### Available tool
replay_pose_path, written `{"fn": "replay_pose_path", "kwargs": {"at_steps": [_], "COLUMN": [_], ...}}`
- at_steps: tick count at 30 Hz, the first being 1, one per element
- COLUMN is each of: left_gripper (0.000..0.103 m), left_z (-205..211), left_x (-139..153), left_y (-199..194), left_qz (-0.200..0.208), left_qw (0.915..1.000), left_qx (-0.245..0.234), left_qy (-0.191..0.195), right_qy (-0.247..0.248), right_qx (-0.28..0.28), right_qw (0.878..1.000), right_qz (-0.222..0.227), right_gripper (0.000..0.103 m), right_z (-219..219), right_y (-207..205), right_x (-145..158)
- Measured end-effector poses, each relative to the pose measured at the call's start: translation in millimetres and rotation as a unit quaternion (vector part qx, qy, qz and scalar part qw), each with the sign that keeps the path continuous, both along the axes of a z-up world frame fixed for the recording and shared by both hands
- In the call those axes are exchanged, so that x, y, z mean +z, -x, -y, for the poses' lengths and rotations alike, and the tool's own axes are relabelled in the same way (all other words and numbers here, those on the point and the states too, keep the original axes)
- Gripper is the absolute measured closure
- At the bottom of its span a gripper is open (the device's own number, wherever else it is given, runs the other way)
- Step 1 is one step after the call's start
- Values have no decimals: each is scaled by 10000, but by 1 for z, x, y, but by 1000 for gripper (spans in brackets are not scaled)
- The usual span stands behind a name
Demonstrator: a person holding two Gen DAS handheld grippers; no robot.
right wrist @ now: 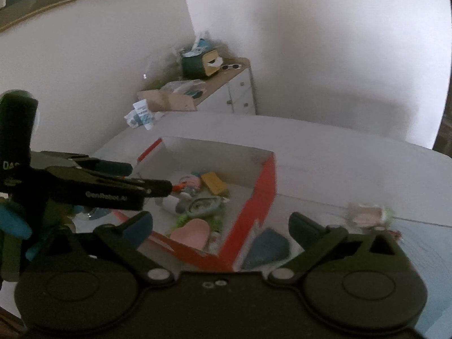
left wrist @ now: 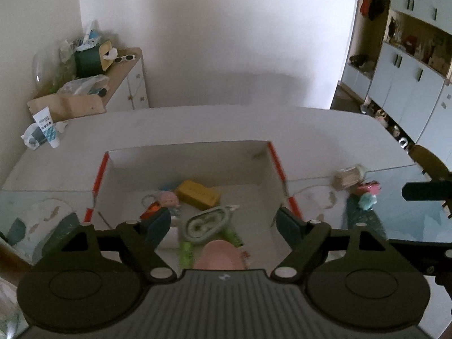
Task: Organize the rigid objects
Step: 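Withdraw both open grippers from the red box back to the table items, then grasp the green-lidded glass jar with the left gripper while the right gripper grasps the pink binder clip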
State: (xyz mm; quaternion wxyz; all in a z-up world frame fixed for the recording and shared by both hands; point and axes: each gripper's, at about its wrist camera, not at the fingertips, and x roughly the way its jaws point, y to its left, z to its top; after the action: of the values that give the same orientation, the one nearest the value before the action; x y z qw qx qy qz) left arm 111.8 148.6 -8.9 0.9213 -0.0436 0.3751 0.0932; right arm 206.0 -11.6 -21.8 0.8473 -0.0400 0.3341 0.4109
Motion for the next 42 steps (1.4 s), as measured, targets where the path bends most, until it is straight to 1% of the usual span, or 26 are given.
{"fn": "replay_pose_path", "kwargs": {"at_steps": [6, 8, 15, 19, 24, 26, 33, 39, 42], "left_gripper": [21, 21, 21, 21, 21, 21, 21, 21, 21], "left_z": [38, 51, 102, 126, 157, 167, 192, 189, 188], "left_x": [1, -1, -8, -15, -23, -27, -47, -63, -73], "left_y": [-4, -8, -25, -38, -55, -64, -98, -133, -151], "left_qz": [78, 72, 51, -22, -52, -62, -185, -271, -337], "left_qw": [9999, 9999, 9995, 9994, 9990, 9988, 9983, 9983, 9975], "left_qx": [-58, -119, -319, -351, -432, -491, -544, -517, -623], "left_qy": [-82, -43, 11, 50, -85, -64, -21, 28, 10], "right_qy": [-2, 19, 74, 109, 133, 183, 426, 528, 618], "right_qx": [-157, -225, -324, -346, -541, -564, -494, -490, -462], "right_qw": [9999, 9997, 9994, 9993, 9984, 9982, 9979, 9974, 9970], "right_qz": [34, 52, 11, 8, 41, 51, 10, 2, -21], "right_gripper": [0, 0, 0, 0, 1, 1, 4, 6, 10], "right_z": [41, 55, 97, 118, 139, 145, 157, 162, 160], "right_y": [-4, -7, -21, -28, -40, -45, -69, -95, -111], "right_x": [-1, -3, -17, -25, -37, -43, -68, -82, -90]}}
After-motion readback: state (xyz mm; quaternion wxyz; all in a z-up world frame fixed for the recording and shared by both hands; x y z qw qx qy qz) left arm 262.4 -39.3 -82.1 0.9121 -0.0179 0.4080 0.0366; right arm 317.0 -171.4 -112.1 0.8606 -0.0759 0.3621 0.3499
